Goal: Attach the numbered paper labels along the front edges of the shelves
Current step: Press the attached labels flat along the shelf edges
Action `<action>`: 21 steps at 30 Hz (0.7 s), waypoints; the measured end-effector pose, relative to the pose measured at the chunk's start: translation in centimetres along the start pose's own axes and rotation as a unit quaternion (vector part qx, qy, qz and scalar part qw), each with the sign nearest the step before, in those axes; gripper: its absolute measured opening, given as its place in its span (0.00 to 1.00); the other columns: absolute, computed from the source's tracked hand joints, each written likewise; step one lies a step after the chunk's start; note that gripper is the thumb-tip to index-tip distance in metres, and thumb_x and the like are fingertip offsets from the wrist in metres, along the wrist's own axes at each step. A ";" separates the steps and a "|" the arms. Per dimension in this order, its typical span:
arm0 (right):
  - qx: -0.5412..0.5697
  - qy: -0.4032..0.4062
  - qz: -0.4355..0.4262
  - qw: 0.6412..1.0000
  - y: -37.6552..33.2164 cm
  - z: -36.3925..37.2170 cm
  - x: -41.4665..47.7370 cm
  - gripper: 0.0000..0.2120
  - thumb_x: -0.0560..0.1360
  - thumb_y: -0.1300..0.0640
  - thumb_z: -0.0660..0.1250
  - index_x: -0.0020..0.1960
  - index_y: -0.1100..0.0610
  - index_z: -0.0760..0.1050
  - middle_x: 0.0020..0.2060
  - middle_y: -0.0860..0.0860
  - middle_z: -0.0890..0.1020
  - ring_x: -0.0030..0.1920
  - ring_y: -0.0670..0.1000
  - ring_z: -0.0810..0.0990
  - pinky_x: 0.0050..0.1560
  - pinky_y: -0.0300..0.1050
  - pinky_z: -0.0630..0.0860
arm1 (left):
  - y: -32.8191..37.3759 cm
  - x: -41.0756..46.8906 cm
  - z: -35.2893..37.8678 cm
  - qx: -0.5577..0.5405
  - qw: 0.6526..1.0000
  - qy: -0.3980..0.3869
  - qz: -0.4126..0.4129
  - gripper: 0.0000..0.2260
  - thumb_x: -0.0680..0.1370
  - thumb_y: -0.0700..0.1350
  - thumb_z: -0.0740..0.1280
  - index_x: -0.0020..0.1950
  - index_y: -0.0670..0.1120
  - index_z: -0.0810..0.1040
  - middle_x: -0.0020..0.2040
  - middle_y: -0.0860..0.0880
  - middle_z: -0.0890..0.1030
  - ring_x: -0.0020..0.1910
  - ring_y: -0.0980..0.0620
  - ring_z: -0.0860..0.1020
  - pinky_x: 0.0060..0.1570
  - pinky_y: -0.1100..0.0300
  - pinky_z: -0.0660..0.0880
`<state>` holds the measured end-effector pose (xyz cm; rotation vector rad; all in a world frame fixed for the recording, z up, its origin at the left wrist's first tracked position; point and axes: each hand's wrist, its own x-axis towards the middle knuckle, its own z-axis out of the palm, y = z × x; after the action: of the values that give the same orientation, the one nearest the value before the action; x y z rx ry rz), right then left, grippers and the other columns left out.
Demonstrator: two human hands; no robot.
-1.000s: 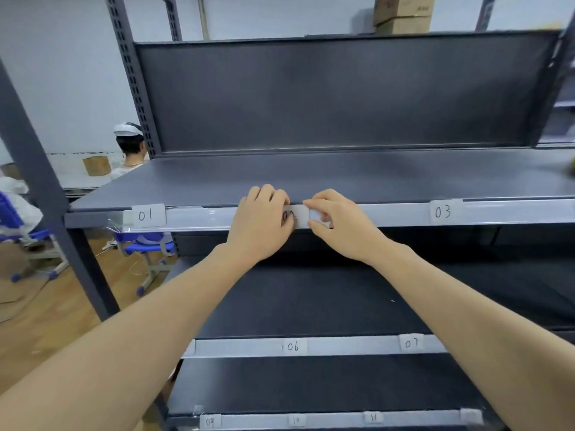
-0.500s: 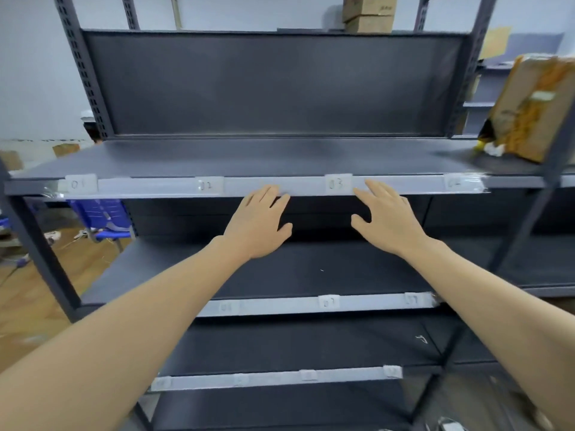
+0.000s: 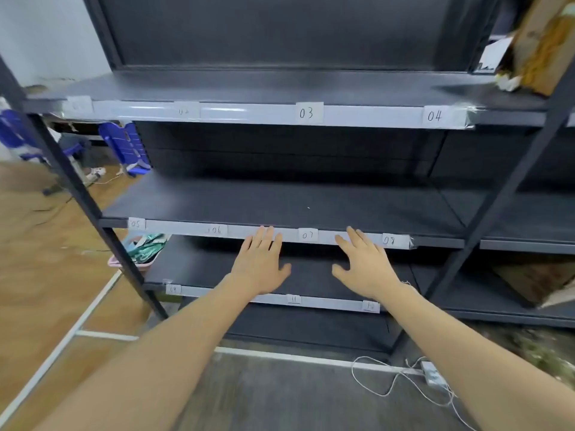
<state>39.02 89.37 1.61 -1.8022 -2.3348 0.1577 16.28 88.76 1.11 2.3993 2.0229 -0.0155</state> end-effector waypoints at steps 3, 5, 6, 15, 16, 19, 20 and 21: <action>0.021 -0.054 0.014 0.998 -0.7 3.6 -2.0 0.33 0.76 0.43 0.59 0.78 0.50 0.54 0.79 0.53 0.50 0.78 0.52 0.47 0.74 0.50 0.51 | 1.0 -1.7 2.9 -0.001 0.998 -0.062 -0.014 0.33 0.81 0.59 0.52 0.79 0.44 0.45 0.80 0.44 0.44 0.78 0.46 0.40 0.76 0.49 0.42; 0.018 -0.087 0.018 0.996 -0.9 5.3 -3.0 0.33 0.77 0.43 0.58 0.78 0.50 0.53 0.79 0.53 0.49 0.78 0.52 0.46 0.75 0.51 0.50 | 1.2 -2.4 4.4 0.002 0.996 -0.086 -0.018 0.33 0.81 0.59 0.51 0.79 0.44 0.44 0.80 0.44 0.43 0.78 0.46 0.40 0.76 0.49 0.41; 0.017 -0.099 0.019 0.995 -1.0 5.9 -3.4 0.33 0.77 0.43 0.58 0.78 0.50 0.52 0.79 0.53 0.49 0.78 0.52 0.46 0.75 0.51 0.50 | 1.1 -2.7 5.0 0.003 0.995 -0.093 -0.020 0.33 0.81 0.59 0.51 0.79 0.44 0.44 0.80 0.44 0.43 0.78 0.45 0.40 0.76 0.49 0.41; 0.032 -0.086 0.018 0.996 0.7 4.4 -2.5 0.33 0.77 0.43 0.57 0.78 0.50 0.51 0.79 0.50 0.46 0.78 0.50 0.44 0.75 0.49 0.48 | -0.5 -0.9 3.3 0.016 0.996 -0.071 -0.047 0.33 0.81 0.59 0.51 0.79 0.44 0.43 0.80 0.44 0.43 0.78 0.46 0.40 0.76 0.50 0.41; 0.031 -0.063 0.012 0.997 0.8 3.3 -1.6 0.33 0.77 0.43 0.58 0.78 0.50 0.52 0.79 0.50 0.47 0.78 0.50 0.45 0.75 0.48 0.49 | -0.8 -0.1 2.2 0.012 0.998 -0.042 -0.046 0.33 0.81 0.59 0.51 0.79 0.43 0.45 0.80 0.44 0.44 0.79 0.46 0.41 0.77 0.50 0.42; 0.032 0.010 -0.018 0.999 0.6 -1.4 1.8 0.30 0.78 0.45 0.59 0.77 0.50 0.55 0.78 0.49 0.52 0.78 0.50 0.50 0.74 0.49 0.52 | -1.9 2.7 -2.0 0.002 0.998 0.042 -0.037 0.31 0.82 0.57 0.52 0.79 0.43 0.49 0.80 0.44 0.49 0.79 0.46 0.45 0.77 0.50 0.45; 0.036 0.032 -0.031 0.998 0.3 -3.3 3.2 0.29 0.78 0.46 0.59 0.77 0.51 0.56 0.78 0.49 0.54 0.77 0.50 0.52 0.74 0.50 0.54 | -2.4 3.7 -3.6 0.005 0.997 0.065 -0.032 0.30 0.82 0.56 0.53 0.79 0.43 0.50 0.80 0.44 0.50 0.79 0.46 0.47 0.77 0.51 0.46; 0.037 0.060 -0.045 0.996 0.0 -5.1 4.8 0.28 0.79 0.47 0.59 0.76 0.52 0.58 0.77 0.49 0.58 0.76 0.51 0.55 0.73 0.50 0.56 | -2.9 4.9 -5.3 0.009 0.996 0.090 -0.028 0.29 0.82 0.55 0.53 0.79 0.42 0.52 0.80 0.44 0.52 0.78 0.46 0.49 0.76 0.51 0.49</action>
<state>38.94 93.82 7.02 -1.6224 -2.2892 0.1191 14.29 94.08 6.41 2.4341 2.1723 0.1895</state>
